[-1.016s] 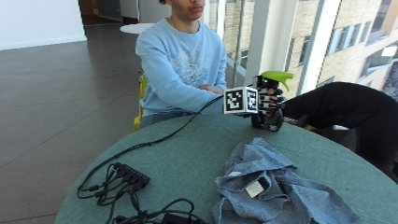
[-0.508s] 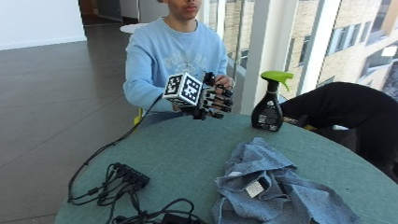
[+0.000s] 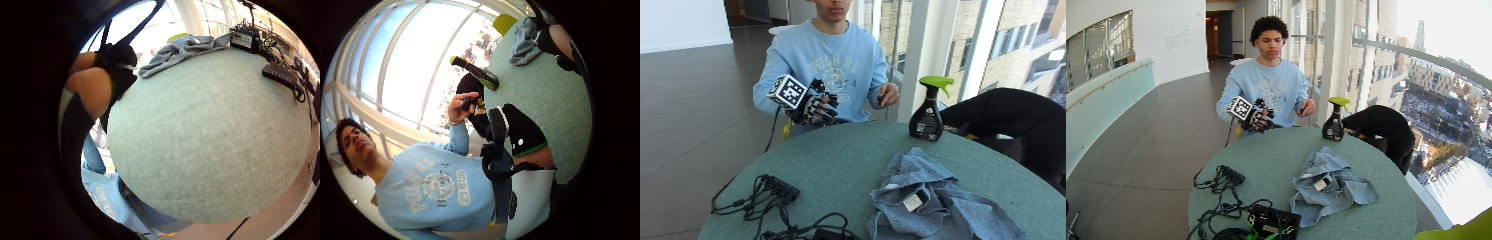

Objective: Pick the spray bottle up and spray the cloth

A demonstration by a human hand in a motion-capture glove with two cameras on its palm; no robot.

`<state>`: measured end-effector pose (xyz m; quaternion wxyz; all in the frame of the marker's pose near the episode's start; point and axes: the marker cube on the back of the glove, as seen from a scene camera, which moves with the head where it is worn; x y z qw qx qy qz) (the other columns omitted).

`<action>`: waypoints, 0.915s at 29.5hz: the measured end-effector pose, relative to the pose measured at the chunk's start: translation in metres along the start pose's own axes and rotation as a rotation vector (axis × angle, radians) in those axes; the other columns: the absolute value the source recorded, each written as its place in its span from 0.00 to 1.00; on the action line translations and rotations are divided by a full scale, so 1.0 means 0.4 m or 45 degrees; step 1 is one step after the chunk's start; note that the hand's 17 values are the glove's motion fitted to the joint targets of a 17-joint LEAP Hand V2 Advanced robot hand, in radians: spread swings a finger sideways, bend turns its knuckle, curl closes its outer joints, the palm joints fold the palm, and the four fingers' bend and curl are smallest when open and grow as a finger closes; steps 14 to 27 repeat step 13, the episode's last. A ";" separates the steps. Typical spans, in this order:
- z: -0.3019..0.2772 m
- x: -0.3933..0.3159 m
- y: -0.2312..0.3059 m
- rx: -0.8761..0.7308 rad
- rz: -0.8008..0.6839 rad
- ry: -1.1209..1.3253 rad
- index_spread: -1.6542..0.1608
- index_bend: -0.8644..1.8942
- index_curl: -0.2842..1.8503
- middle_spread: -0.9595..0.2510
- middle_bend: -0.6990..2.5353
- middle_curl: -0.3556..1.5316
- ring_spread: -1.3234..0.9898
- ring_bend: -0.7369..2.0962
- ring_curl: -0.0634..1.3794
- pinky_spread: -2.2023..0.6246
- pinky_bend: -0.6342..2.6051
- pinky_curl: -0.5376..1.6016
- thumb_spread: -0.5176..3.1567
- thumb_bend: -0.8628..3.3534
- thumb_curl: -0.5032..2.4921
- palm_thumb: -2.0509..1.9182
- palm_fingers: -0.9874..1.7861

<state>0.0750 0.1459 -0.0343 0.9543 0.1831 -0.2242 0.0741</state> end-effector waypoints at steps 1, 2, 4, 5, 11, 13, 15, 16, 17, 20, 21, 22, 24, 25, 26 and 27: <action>-0.006 0.001 0.008 0.006 0.010 0.005 0.74 0.36 0.26 0.72 0.31 0.42 0.55 0.39 0.30 0.85 0.25 0.41 0.46 0.20 0.30 0.70 0.66; -0.012 0.002 0.016 0.010 0.020 0.012 0.74 0.36 0.26 0.72 0.31 0.42 0.55 0.39 0.30 0.85 0.25 0.41 0.46 0.20 0.30 0.70 0.66; -0.020 0.003 0.029 0.011 0.031 0.030 0.74 0.36 0.26 0.72 0.31 0.42 0.55 0.39 0.30 0.85 0.25 0.41 0.46 0.20 0.30 0.70 0.66; -0.023 0.003 0.035 0.009 0.032 0.043 0.74 0.36 0.26 0.72 0.31 0.42 0.55 0.39 0.30 0.85 0.25 0.41 0.46 0.20 0.30 0.70 0.66; -0.014 0.009 0.069 0.010 0.010 0.112 0.74 0.36 0.27 0.72 0.31 0.42 0.55 0.38 0.30 0.85 0.25 0.41 0.46 0.20 0.29 0.70 0.66; -0.011 0.008 0.074 0.011 0.010 0.115 0.74 0.36 0.26 0.72 0.31 0.42 0.55 0.38 0.30 0.85 0.25 0.41 0.46 0.20 0.29 0.70 0.65; -0.011 0.008 0.074 0.011 0.010 0.115 0.74 0.36 0.26 0.72 0.31 0.42 0.55 0.38 0.30 0.85 0.25 0.41 0.46 0.20 0.29 0.70 0.65; -0.011 0.008 0.074 0.011 0.010 0.115 0.74 0.36 0.26 0.72 0.31 0.42 0.55 0.38 0.30 0.85 0.25 0.41 0.46 0.20 0.29 0.70 0.65; -0.011 0.008 0.074 0.011 0.010 0.115 0.74 0.36 0.26 0.72 0.31 0.42 0.55 0.38 0.30 0.85 0.25 0.41 0.46 0.20 0.29 0.70 0.65; -0.011 0.008 0.074 0.011 0.010 0.115 0.74 0.36 0.26 0.72 0.31 0.42 0.55 0.38 0.30 0.85 0.25 0.41 0.46 0.20 0.29 0.70 0.65; -0.011 0.008 0.074 0.011 0.010 0.115 0.74 0.36 0.26 0.72 0.31 0.42 0.55 0.38 0.30 0.85 0.25 0.41 0.46 0.20 0.29 0.70 0.65; -0.011 0.008 0.074 0.011 0.010 0.115 0.74 0.36 0.26 0.72 0.31 0.42 0.55 0.38 0.30 0.85 0.25 0.41 0.46 0.20 0.29 0.70 0.65; -0.011 0.008 0.074 0.011 0.010 0.115 0.74 0.36 0.26 0.72 0.31 0.42 0.55 0.38 0.30 0.85 0.25 0.41 0.46 0.20 0.29 0.70 0.65; -0.011 0.008 0.074 0.011 0.010 0.115 0.74 0.36 0.26 0.72 0.31 0.42 0.55 0.38 0.30 0.85 0.25 0.41 0.46 0.20 0.29 0.70 0.65; -0.011 0.008 0.074 0.011 0.010 0.115 0.74 0.36 0.26 0.72 0.31 0.42 0.55 0.38 0.30 0.85 0.25 0.41 0.46 0.20 0.29 0.70 0.65; -0.011 0.008 0.074 0.011 0.010 0.115 0.74 0.36 0.26 0.72 0.31 0.42 0.55 0.38 0.30 0.85 0.25 0.41 0.46 0.20 0.29 0.70 0.65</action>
